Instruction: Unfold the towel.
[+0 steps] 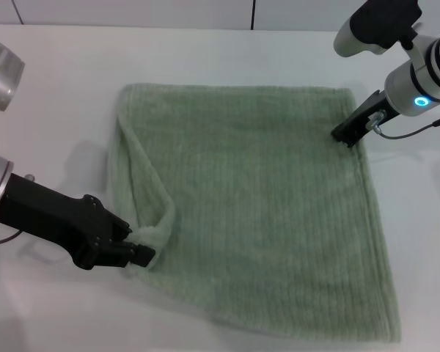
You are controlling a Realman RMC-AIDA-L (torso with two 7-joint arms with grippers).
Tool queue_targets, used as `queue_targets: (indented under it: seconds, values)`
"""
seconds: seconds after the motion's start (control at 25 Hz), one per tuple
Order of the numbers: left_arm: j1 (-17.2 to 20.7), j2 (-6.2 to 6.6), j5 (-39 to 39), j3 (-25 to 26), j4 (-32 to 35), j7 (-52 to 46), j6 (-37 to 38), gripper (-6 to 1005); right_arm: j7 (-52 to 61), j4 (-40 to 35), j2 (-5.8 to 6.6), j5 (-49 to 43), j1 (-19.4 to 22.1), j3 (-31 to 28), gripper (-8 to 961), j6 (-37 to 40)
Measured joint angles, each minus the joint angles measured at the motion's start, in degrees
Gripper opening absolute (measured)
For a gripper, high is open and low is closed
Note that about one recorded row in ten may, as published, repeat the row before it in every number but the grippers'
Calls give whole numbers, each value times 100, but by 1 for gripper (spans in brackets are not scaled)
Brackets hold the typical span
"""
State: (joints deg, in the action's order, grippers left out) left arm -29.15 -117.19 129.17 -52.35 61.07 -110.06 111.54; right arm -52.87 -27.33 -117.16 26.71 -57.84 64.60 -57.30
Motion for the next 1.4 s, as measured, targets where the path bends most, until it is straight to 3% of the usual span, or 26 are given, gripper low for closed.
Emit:
queue_targets:
  seconds: [0.4,0.64,0.68,0.72,0.84,0.96,1.04,1.08,1.4]
  values:
    - [-54,144,22,17,-319,32,-12,201,-1,0,0,0,-8,0,2,0]
    - [-9,345,-47,927,-276,399,280,448,-4,0,0,1,-9,0,2,0]
    - [18,433,-60,1140,-238,446,343,481,-4,0,0,1,-12,0,2,0]
    - [18,433,-60,1140,-238,446,343,514,-4,0,0,1,-12,0,2,0]
    - [140,610,-262,1393,-160,517,359,612,-4,0,0,1,-12,0,2,0]
    - [262,694,-927,1783,-225,935,321,610,-3,0,0,1,-10,-1,2,1]
    - [288,674,-1241,1977,-361,1223,264,608,-1,0,0,1,-10,0,2,5]
    - [277,579,-1509,2119,-611,1591,36,607,16,-5,0,2,-11,0,2,8]
    - [161,324,-2061,2266,-883,2147,-721,605,37,-4,-13,10,-21,-24,2,23]
